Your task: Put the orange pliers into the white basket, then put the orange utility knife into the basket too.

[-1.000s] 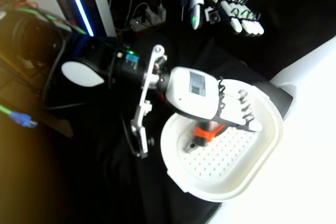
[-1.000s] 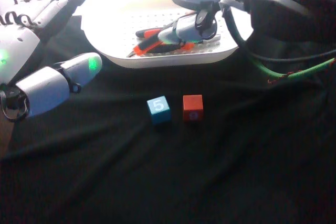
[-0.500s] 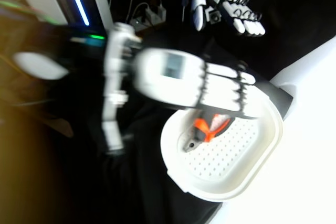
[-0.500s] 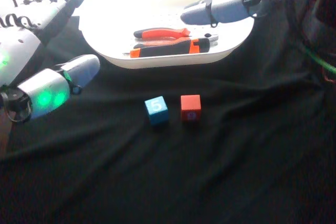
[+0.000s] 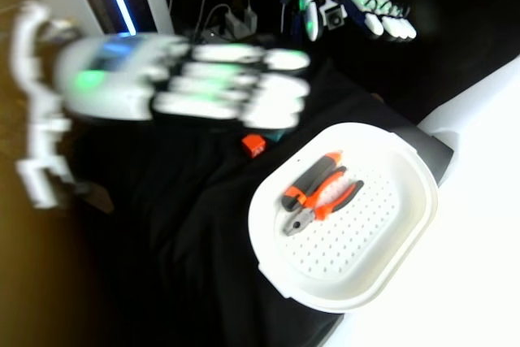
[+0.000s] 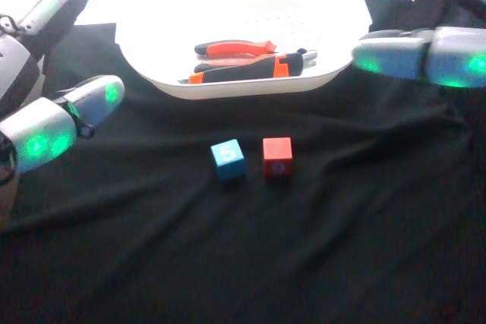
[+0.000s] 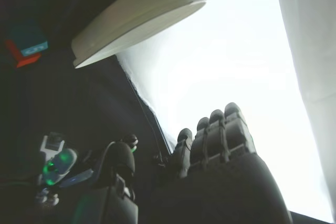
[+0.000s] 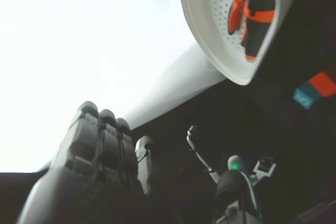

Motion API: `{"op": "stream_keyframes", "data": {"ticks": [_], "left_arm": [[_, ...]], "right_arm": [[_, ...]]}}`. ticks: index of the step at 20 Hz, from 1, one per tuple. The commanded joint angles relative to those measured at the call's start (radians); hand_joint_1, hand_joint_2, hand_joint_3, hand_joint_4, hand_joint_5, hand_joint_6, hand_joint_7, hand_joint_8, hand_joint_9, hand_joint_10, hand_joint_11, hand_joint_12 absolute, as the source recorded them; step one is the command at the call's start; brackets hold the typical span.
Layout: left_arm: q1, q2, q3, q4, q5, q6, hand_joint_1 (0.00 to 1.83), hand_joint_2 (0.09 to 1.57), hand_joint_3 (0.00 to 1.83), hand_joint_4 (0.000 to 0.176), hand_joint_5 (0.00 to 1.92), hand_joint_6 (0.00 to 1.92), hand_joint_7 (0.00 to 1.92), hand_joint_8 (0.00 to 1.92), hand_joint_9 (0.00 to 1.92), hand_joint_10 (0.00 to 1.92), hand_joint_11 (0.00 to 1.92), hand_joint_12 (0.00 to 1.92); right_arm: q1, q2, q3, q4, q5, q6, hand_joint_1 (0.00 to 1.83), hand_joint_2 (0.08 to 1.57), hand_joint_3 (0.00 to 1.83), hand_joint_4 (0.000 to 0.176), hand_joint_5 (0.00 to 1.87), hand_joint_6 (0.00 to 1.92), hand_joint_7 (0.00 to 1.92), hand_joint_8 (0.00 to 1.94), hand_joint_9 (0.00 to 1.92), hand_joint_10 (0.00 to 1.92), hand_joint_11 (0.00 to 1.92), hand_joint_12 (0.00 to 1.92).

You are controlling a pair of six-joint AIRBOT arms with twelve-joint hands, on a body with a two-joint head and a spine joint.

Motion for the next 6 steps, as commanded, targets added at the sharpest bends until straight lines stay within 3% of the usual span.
{"op": "stream_keyframes", "data": {"ticks": [1, 2, 3, 4, 5, 6], "left_arm": [[0.0, 0.015, 0.002, 0.007, -0.16, -0.001, 0.1, 1.32, 0.0, 0.095, 0.0, 0.0, 0.0, 0.0, 0.0, 0.0, 0.0, 0.0], [0.004, 0.024, -0.001, 0.007, -0.173, -0.001, 0.12, 1.29, 0.0, 0.103, 0.0, 0.0, 0.0, 0.0, 0.0, 0.0, 0.0, 0.0], [0.007, 0.032, -0.003, 0.006, -0.184, -0.001, 0.14, 1.25, 0.0, 0.135, 0.0, 0.0, 0.0, 0.0, 0.0, 0.0, 0.0, 0.0], [0.01, 0.037, -0.005, 0.0, -0.195, -0.001, 0.14, 1.25, 0.0, 0.135, 0.0, 0.0, 0.0, 0.0, 0.0, 0.0, 0.0, 0.0], [0.015, 0.044, -0.007, -0.007, -0.208, -0.001, 0.09, 1.27, 0.0, 0.145, 0.0, 0.0, 0.0, 0.0, 0.0, 0.0, 0.0, 0.0], [0.022, 0.055, -0.012, -0.011, -0.219, -0.001, 0.06, 1.28, 0.0, 0.138, 0.0, 0.0, 0.0, 0.0, 0.0, 0.0, 0.0, 0.0]], "right_arm": [[-0.015, 0.034, -0.014, 0.031, 0.209, -0.003, 0.02, 1.09, 0.0, 0.138, 0.0, 0.0, 0.0, 0.0, 0.0, 0.0, 0.0, 0.0], [-0.045, 0.057, -0.028, 0.044, 0.244, -0.003, 0.06, 1.06, 0.0, 0.136, 0.0, 0.0, 0.0, 0.0, 0.0, 0.0, 0.0, 0.0], [-0.097, 0.097, -0.057, 0.071, 0.317, -0.004, 0.14, 1.08, 0.0, 0.147, 0.0, 0.0, 0.0, 0.0, 0.0, 0.0, 0.0, 0.0], [-0.131, 0.121, -0.077, 0.093, 0.374, -0.004, 0.14, 1.08, 0.0, 0.147, 0.0, 0.0, 0.0, 0.0, 0.0, 0.0, 0.0, 0.0], [-0.164, 0.142, -0.095, 0.113, 0.43, -0.004, 0.18, 1.06, 0.0, 0.138, 0.0, 0.0, 0.0, 0.0, 0.0, 0.0, 0.0, 0.0], [-0.192, 0.16, -0.114, 0.137, 0.484, -0.015, 0.14, 1.06, 0.0, 0.102, 0.0, 0.0, 0.0, 0.0, 0.0, 0.0, 0.0, 0.0]]}}
